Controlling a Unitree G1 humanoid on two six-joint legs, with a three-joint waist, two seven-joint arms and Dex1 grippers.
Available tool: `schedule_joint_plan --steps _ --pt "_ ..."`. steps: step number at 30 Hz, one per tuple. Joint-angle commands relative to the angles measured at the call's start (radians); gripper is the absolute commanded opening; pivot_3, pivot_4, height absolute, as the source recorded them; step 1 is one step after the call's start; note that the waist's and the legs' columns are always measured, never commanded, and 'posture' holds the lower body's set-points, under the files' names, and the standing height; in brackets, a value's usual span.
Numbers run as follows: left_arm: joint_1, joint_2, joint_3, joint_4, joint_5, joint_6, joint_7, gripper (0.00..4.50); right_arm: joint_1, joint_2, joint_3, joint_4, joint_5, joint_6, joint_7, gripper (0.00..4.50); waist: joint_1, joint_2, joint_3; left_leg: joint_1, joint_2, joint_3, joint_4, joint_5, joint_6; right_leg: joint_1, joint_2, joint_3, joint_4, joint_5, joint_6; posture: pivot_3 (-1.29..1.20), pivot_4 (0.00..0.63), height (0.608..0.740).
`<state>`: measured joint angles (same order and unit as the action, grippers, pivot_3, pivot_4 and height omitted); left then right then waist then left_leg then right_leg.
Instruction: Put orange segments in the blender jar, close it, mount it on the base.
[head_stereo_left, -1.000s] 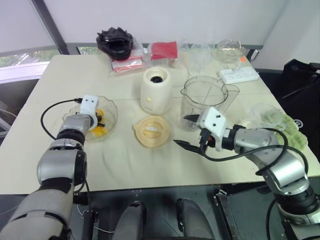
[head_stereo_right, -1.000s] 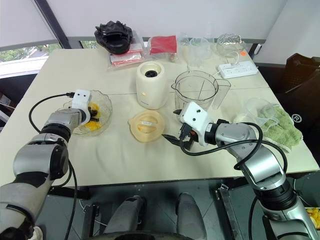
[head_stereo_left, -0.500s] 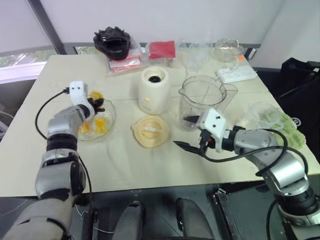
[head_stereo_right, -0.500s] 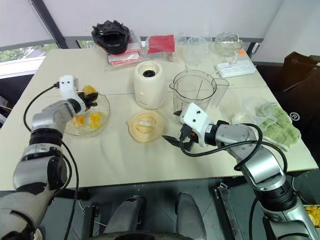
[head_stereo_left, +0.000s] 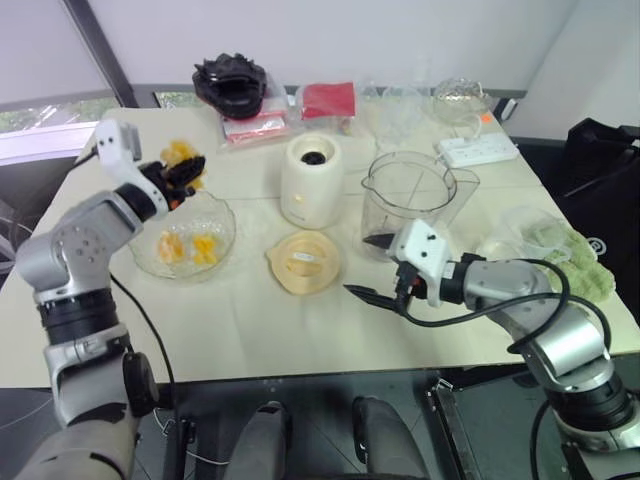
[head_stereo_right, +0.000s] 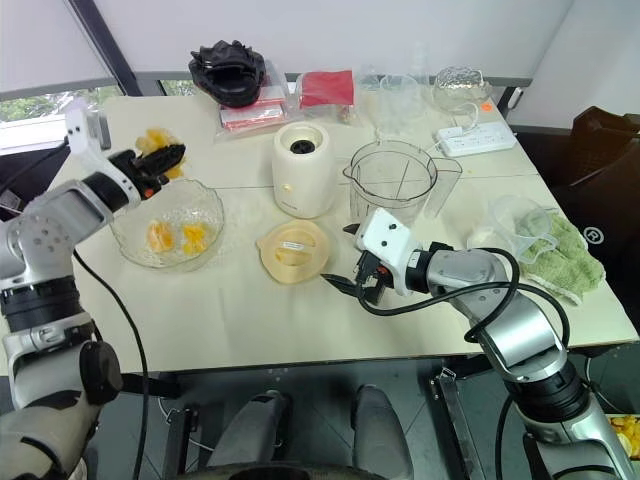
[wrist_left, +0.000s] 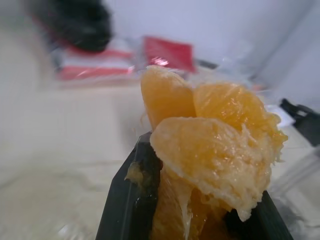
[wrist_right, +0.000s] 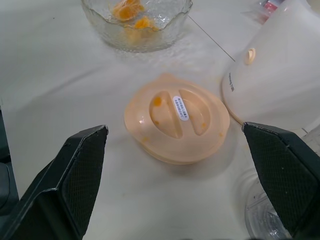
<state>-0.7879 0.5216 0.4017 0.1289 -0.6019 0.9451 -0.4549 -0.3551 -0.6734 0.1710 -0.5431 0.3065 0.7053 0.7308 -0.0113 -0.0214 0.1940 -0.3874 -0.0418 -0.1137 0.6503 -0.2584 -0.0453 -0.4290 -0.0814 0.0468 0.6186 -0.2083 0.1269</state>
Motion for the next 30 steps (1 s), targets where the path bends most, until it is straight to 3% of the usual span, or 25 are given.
schedule_joint_plan --steps 1,6,9,13,23,30 --pt "-0.182 0.016 -0.111 0.107 0.029 -0.077 -0.112 1.14 -0.007 0.016 0.001 -0.029 -0.011 -0.021 -0.019 4.5 0.002 0.0 0.0 0.0 0.0 0.0 0.0 0.0 0.0 0.0 0.0 0.0 0.0 0.0 0.0 0.0 0.15 0.74" --pt "-0.464 -0.024 -0.283 0.42 0.134 -0.255 -0.337 1.14 0.023 0.034 -0.011 -0.067 -0.025 -0.003 -0.074 4.5 -0.002 0.0 0.0 -0.001 -0.001 0.001 0.0 0.0 0.0 0.001 0.0 0.0 -0.004 0.0 0.0 0.0 0.15 0.74" --pt "-0.671 -0.109 -0.376 0.702 0.231 -0.435 -0.496 1.14 0.083 0.041 -0.043 -0.125 -0.037 0.02 -0.137 4.5 0.001 0.0 0.0 -0.002 -0.001 0.0 -0.001 0.0 0.0 0.0 0.0 -0.001 -0.004 0.0 0.0 0.0 0.15 0.74" --pt "-0.838 -0.236 -0.403 0.98 0.308 -0.623 -0.619 1.14 0.165 0.057 -0.081 -0.216 -0.053 0.067 -0.223 4.5 -0.001 -0.001 0.0 -0.004 -0.002 0.001 -0.001 0.0 0.0 0.0 -0.001 0.0 -0.007 0.0 0.001 0.0 0.15 0.74" --pt "-0.885 -0.472 -0.459 1.207 0.529 -0.855 -0.585 1.14 0.387 0.124 -0.162 -0.479 -0.106 0.227 -0.428 4.5 -0.003 0.0 0.001 -0.003 -0.001 0.001 0.0 -0.001 0.003 0.0 0.0 0.0 -0.005 -0.001 0.002 0.0 0.15 0.74" --pt "-0.825 -0.552 -0.526 1.239 0.703 -0.92 -0.472 1.14 0.54 0.144 -0.133 -0.504 -0.109 0.132 -0.586 4.5 -0.005 0.0 0.001 -0.003 -0.002 0.001 0.0 -0.001 0.003 0.0 -0.001 0.001 -0.005 -0.002 0.003 0.0 0.15 0.74"
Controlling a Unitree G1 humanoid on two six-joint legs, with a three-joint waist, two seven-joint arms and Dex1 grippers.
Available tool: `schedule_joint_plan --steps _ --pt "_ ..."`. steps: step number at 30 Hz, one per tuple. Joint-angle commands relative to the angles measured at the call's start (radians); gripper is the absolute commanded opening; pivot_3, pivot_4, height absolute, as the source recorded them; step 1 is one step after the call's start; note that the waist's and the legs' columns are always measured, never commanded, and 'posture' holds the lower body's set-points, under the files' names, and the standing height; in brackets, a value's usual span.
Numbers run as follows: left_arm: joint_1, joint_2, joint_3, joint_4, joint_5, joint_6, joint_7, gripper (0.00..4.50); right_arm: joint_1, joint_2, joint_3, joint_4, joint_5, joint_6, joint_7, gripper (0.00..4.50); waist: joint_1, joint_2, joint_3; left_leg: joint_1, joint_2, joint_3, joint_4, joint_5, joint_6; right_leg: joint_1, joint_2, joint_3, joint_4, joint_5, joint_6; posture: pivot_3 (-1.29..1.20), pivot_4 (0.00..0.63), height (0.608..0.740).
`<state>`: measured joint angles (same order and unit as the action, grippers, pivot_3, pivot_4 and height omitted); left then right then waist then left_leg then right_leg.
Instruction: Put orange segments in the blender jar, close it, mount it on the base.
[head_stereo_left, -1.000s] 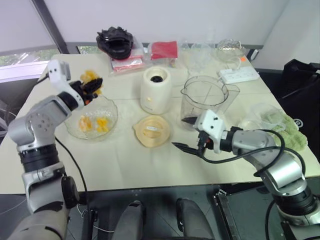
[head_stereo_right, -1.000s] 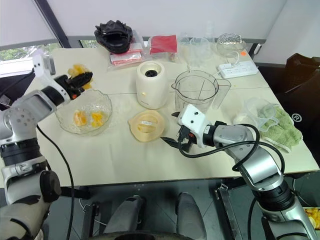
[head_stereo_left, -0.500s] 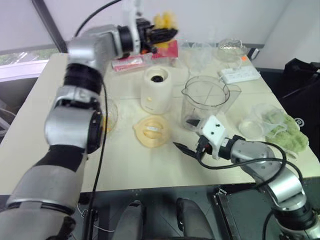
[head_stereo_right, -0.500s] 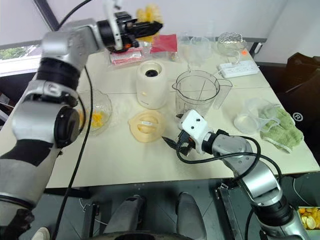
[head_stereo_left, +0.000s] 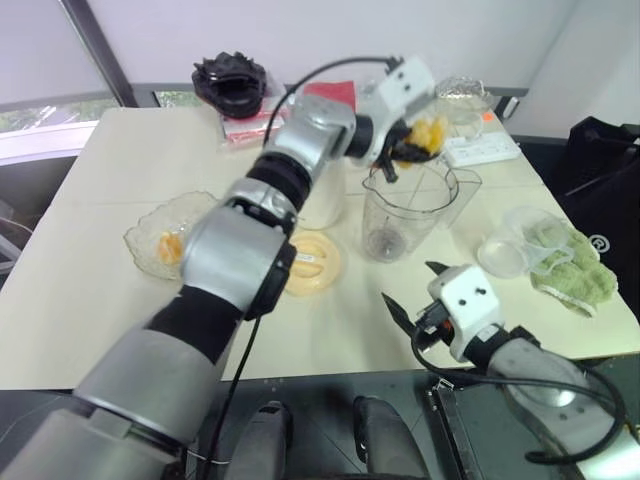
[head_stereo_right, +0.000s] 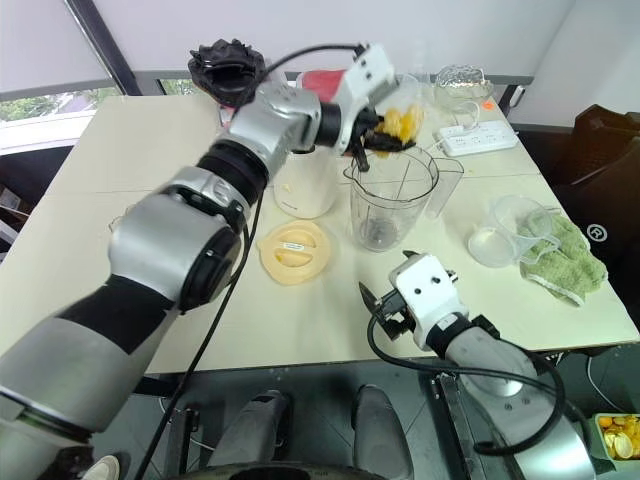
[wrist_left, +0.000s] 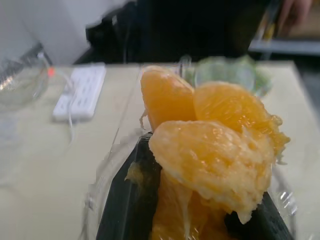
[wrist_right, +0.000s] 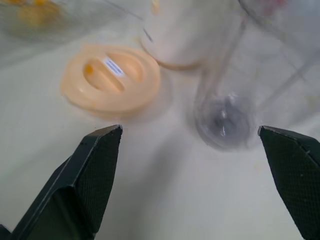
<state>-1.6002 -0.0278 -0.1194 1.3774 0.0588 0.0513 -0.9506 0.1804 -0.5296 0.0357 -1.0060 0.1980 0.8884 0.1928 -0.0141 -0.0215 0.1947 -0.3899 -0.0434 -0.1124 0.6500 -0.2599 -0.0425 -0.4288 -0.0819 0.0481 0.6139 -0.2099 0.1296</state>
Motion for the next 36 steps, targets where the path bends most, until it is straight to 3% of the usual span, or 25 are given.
schedule_joint_plan --steps 1,6,7,10,12,14,26,36 --pt "-0.008 -0.006 -0.006 -0.009 0.054 -0.028 0.027 1.14 0.012 -0.004 0.004 -0.041 0.004 -0.061 -0.061 4.5 -0.003 0.0 0.0 0.0 0.0 0.0 0.0 0.0 0.0 0.0 0.0 0.0 0.0 0.0 0.0 0.0 0.15 0.74" --pt "0.004 -0.016 0.005 -0.007 0.087 -0.031 0.016 1.14 0.04 -0.025 0.016 -0.041 0.026 -0.094 -0.113 4.5 0.002 0.0 0.0 0.001 0.0 0.0 0.0 0.0 0.0 0.0 0.0 0.0 0.001 -0.002 0.003 0.0 0.15 0.74" --pt "0.005 -0.018 0.01 -0.006 0.09 -0.03 0.025 1.39 0.044 -0.03 0.017 -0.041 0.032 -0.099 -0.121 4.5 0.002 0.0 0.0 0.001 0.0 0.0 0.0 0.0 0.0 0.001 0.0 0.0 0.001 -0.001 0.002 0.0 0.15 0.74" --pt "0.004 -0.02 0.023 -0.006 0.093 -0.028 0.034 2.41 0.048 -0.045 0.018 -0.041 0.051 -0.107 -0.144 4.5 0.003 0.0 0.0 0.001 0.0 0.0 0.0 0.0 0.0 0.001 0.0 0.0 0.001 -0.001 0.002 0.0 0.15 0.74" --pt "0.001 -0.02 0.031 -0.006 0.091 -0.029 0.051 3.59 0.047 -0.057 0.018 -0.041 0.066 -0.109 -0.157 4.5 0.002 0.0 0.0 0.001 0.0 0.0 0.0 0.0 0.0 0.001 0.0 0.0 0.001 -0.001 0.002 0.0 0.15 0.74" --pt "-0.004 -0.02 0.043 -0.007 0.089 -0.025 0.056 4.48 0.044 -0.069 0.015 -0.041 0.082 -0.11 -0.166 4.5 0.002 0.0 0.0 0.001 0.0 0.0 0.0 0.0 0.0 0.001 0.0 0.0 0.001 -0.001 0.002 0.0 0.15 0.74" --pt "-0.086 0.032 0.202 -0.023 -0.001 -0.015 0.046 4.48 -0.006 -0.132 -0.012 -0.041 0.162 -0.068 -0.182 4.5 0.001 0.0 0.0 0.001 0.0 0.0 0.0 0.0 0.0 0.001 0.0 0.0 0.001 0.0 0.0 0.0 0.15 0.74" --pt "-0.107 0.256 0.305 -0.089 -0.12 0.039 -0.184 4.48 0.021 -0.138 -0.123 -0.002 0.085 -0.033 -0.138 4.5 -0.001 0.0 0.0 0.001 0.0 0.0 0.0 0.0 0.0 0.001 0.0 0.0 0.001 0.0 0.0 0.0 0.15 0.74"
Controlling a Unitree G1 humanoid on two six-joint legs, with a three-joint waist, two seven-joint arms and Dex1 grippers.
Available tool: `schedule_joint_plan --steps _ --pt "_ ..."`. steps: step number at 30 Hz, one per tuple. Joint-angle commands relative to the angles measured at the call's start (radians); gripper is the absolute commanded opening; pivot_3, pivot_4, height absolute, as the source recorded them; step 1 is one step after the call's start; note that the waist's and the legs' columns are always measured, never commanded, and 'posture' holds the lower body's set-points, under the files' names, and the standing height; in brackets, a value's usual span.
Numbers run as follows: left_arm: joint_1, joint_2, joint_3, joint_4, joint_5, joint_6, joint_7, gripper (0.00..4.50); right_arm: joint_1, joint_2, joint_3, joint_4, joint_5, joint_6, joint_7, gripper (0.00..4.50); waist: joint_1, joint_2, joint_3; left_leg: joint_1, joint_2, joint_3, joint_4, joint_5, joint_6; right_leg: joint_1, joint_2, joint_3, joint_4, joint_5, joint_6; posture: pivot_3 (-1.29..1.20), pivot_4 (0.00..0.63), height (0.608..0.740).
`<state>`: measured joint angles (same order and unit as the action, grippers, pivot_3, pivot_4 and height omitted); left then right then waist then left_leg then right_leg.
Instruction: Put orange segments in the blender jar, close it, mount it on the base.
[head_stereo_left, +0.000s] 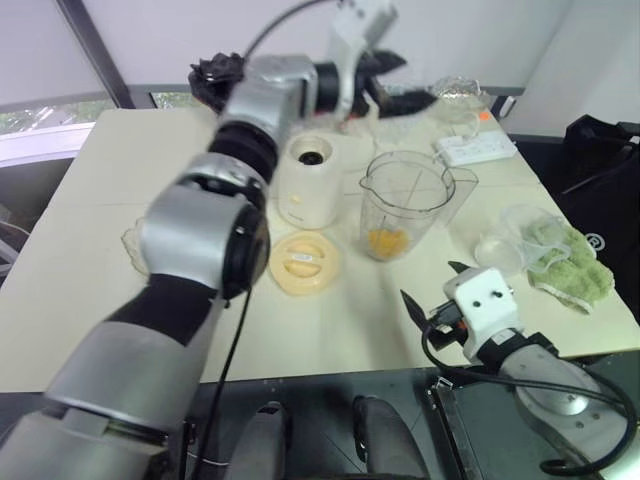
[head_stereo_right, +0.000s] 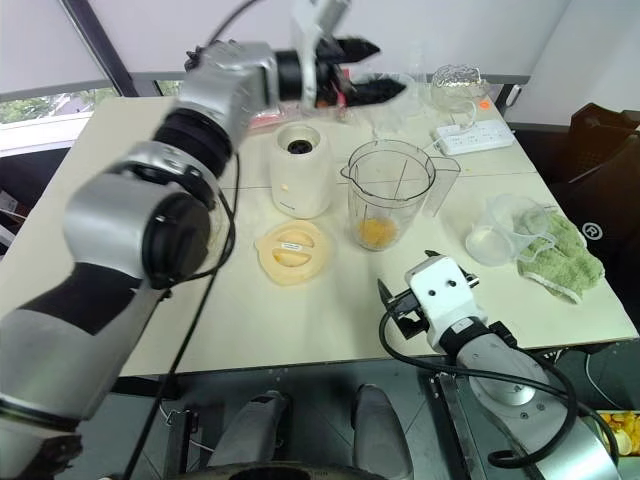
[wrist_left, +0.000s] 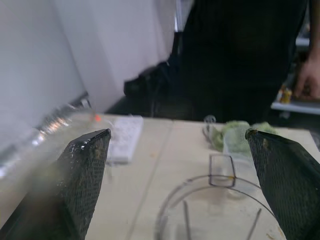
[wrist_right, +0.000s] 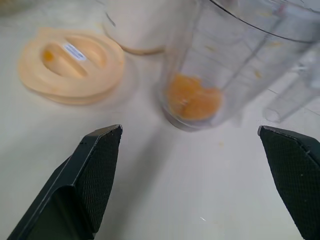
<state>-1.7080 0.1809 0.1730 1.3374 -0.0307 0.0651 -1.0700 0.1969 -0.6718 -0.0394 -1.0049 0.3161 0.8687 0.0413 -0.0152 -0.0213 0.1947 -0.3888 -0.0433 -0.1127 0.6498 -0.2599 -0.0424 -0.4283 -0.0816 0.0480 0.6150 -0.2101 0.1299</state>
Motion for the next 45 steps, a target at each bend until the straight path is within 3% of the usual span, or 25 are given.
schedule_joint_plan --steps 1,5,8,13,18,32,45 --pt "0.022 0.065 0.009 -0.064 -0.035 0.038 -0.087 4.48 0.02 0.006 -0.068 0.008 -0.043 -0.02 0.022 4.5 0.0 0.0 0.0 0.0 0.0 0.0 0.0 0.0 0.0 0.0 0.0 0.0 0.0 0.0 0.0 0.0 0.15 0.74" --pt "0.187 0.138 -0.027 -0.201 -0.041 0.063 -0.174 4.48 0.022 0.024 -0.118 0.066 -0.091 -0.04 0.03 4.5 -0.001 0.001 0.0 0.001 0.0 0.0 0.0 0.0 0.0 0.001 0.0 0.0 0.001 0.0 0.0 0.0 0.15 0.74" --pt "0.427 0.171 -0.058 -0.51 -0.084 0.183 -0.205 4.48 0.041 0.049 -0.178 0.134 -0.125 -0.082 0.036 4.5 -0.003 0.001 -0.001 0.003 0.0 0.0 0.0 0.0 0.0 0.001 0.0 0.001 0.003 0.0 0.0 0.0 0.15 0.74" --pt "0.734 0.18 -0.09 -0.987 -0.154 0.454 -0.104 4.48 0.049 0.095 -0.282 0.241 -0.142 -0.153 0.063 4.5 0.003 0.0 0.0 0.001 0.001 0.0 0.001 0.0 0.0 0.0 0.0 0.001 0.004 0.0 -0.001 0.0 0.15 0.74" --pt "0.949 0.2 -0.193 -1.222 -0.122 0.449 -0.037 4.48 -0.003 0.168 -0.385 0.364 -0.102 -0.171 0.084 4.5 0.004 0.002 -0.002 0.005 0.001 0.001 0.001 0.0 0.0 0.004 0.0 0.001 0.004 0.001 -0.001 0.0 0.15 0.74" --pt "1.13 0.193 -0.31 -1.367 -0.158 0.451 0.073 4.48 -0.267 0.161 -0.518 0.831 -0.125 -0.269 0.044 4.5 -0.001 0.004 -0.002 0.014 0.002 0.003 -0.002 0.0 0.0 0.011 0.0 0.002 0.003 0.001 -0.003 0.0 0.15 0.74" --pt "1.144 0.207 -0.329 -1.375 -0.17 0.432 0.122 4.48 -0.421 0.124 -0.54 1.121 -0.121 -0.375 0.038 4.5 -0.005 0.006 -0.002 0.015 0.002 0.003 -0.002 0.0 0.0 0.011 0.0 0.002 0.003 0.001 -0.003 0.0 0.15 0.74"
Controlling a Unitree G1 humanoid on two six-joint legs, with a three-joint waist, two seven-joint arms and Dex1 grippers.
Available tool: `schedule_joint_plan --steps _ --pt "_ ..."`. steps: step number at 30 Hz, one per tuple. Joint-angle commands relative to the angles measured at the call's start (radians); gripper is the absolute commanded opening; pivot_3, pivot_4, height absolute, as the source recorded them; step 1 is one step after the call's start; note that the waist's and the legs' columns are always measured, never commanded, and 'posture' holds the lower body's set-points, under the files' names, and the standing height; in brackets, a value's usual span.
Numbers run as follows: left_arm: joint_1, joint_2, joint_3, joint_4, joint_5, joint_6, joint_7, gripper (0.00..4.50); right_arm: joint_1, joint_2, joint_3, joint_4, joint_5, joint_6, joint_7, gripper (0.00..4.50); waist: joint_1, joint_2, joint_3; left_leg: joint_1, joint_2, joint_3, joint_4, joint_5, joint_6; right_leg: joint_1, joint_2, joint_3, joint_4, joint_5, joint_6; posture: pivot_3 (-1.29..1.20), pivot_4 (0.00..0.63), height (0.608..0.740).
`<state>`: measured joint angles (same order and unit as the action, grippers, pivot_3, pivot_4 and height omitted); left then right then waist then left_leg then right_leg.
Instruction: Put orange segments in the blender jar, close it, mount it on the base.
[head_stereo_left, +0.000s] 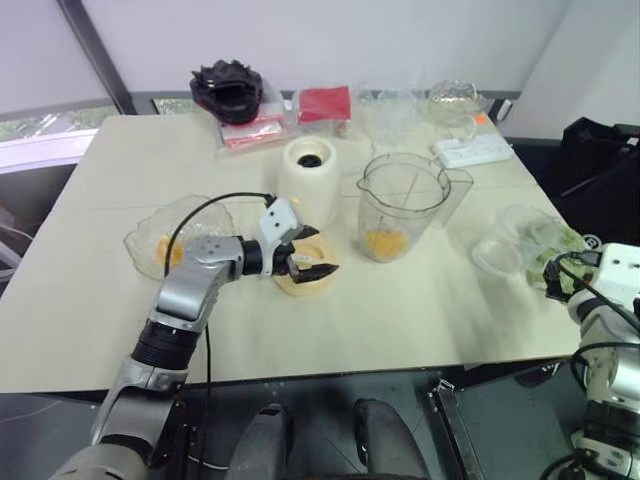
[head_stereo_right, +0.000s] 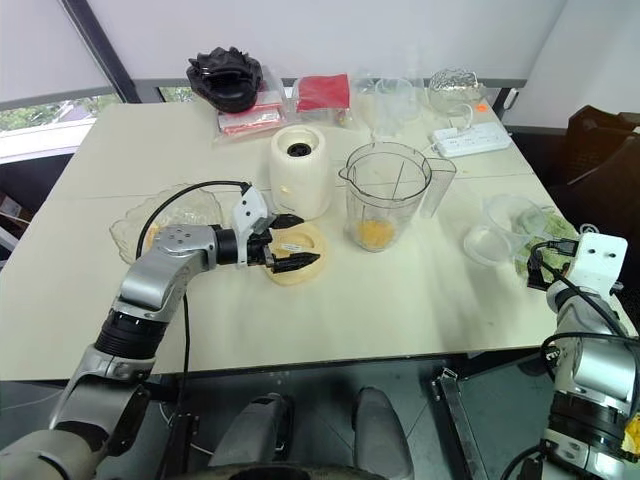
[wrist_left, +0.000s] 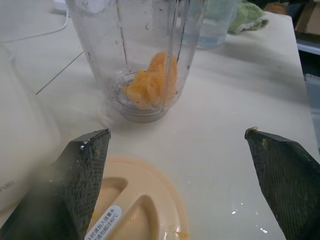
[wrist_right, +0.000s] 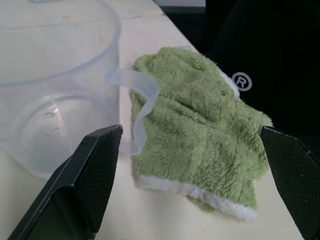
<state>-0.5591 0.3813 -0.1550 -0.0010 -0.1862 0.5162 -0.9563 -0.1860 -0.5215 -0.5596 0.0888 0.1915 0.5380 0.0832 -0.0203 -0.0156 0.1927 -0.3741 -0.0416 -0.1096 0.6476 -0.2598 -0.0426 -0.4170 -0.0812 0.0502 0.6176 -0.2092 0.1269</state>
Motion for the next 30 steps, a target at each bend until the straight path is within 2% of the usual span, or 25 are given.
schedule_joint_plan --steps 1,13,30 --pt "-0.005 0.008 -0.001 -0.035 -0.016 -0.02 0.008 4.48 -0.047 -0.028 -0.018 0.042 0.004 -0.051 -0.005 4.5 0.0 0.0 0.0 0.0 0.0 0.0 0.0 0.0 0.0 0.0 0.0 0.0 0.0 0.0 0.0 0.0 0.15 0.74" --pt "0.006 0.027 0.001 -0.067 -0.02 -0.018 0.034 4.48 -0.142 -0.032 0.02 0.204 -0.01 -0.126 -0.008 4.5 0.0 0.0 0.0 0.0 0.0 0.0 0.0 0.0 0.0 0.0 0.0 0.0 -0.001 0.0 0.0 0.0 0.15 0.74" --pt "-0.002 0.08 0.003 -0.111 -0.029 0.005 0.043 4.48 -0.256 -0.049 0.063 0.52 -0.042 -0.357 -0.057 4.5 -0.018 0.001 0.0 0.0 0.0 0.0 -0.001 0.0 0.0 0.0 0.0 0.0 -0.003 0.0 0.0 0.0 0.15 0.74"
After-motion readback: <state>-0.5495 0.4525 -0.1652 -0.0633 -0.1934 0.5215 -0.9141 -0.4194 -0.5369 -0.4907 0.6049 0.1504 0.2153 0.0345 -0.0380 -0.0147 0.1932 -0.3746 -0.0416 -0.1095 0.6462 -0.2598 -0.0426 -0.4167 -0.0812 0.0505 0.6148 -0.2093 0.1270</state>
